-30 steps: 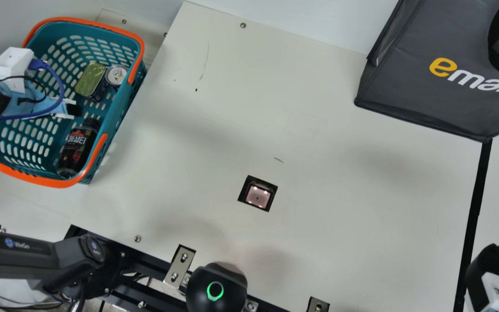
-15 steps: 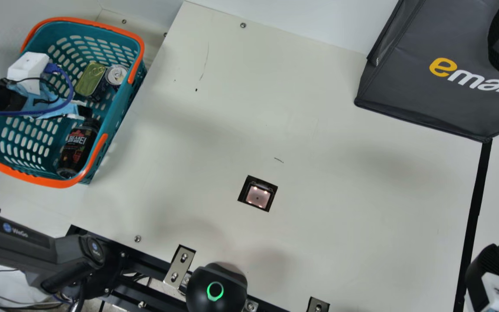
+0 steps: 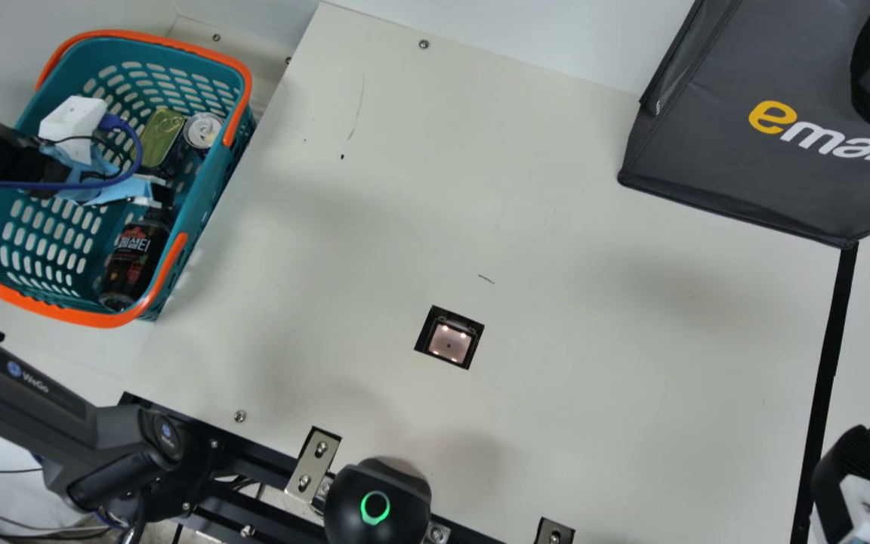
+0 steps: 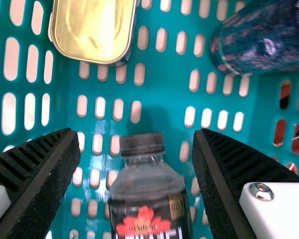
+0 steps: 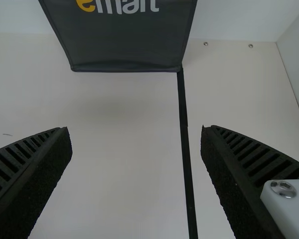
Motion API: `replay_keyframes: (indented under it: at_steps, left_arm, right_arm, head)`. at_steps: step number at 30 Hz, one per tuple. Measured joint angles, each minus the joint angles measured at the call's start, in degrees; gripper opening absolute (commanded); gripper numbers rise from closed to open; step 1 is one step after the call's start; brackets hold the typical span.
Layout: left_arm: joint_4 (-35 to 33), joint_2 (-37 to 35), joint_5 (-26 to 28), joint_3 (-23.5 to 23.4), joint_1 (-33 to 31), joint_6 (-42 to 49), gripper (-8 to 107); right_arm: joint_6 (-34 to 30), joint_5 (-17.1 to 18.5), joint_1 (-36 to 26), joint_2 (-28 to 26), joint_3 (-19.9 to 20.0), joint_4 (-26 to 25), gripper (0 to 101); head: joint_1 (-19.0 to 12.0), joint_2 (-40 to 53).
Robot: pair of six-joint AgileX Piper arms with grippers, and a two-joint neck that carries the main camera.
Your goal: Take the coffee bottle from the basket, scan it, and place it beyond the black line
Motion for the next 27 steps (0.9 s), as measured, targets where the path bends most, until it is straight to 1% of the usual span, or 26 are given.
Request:
replay_keyframes:
  at_steps: [6,13,27]
  left_arm:
    - [-0.52,2.20,-2.08,-0.05,-0.87,-0.36,90]
    - [-1.17,4.64,-5.19,0.98,-1.47,-0.76,90]
    - [-1.33,6.27,-9.37,3.03,-2.16,-1.79,90]
  right_arm:
    - [0.00,0.00,0.00,0.00,0.00,0.00,91]
    - [0.00,0.00,0.00,0.00,0.00,0.00,91]
    - [0.00,0.05,0.00,0.00,0.00,0.00,91]
  head:
    - [0.00,0.00]
    - [0.00,0.00]
    - [0.00,0.00]
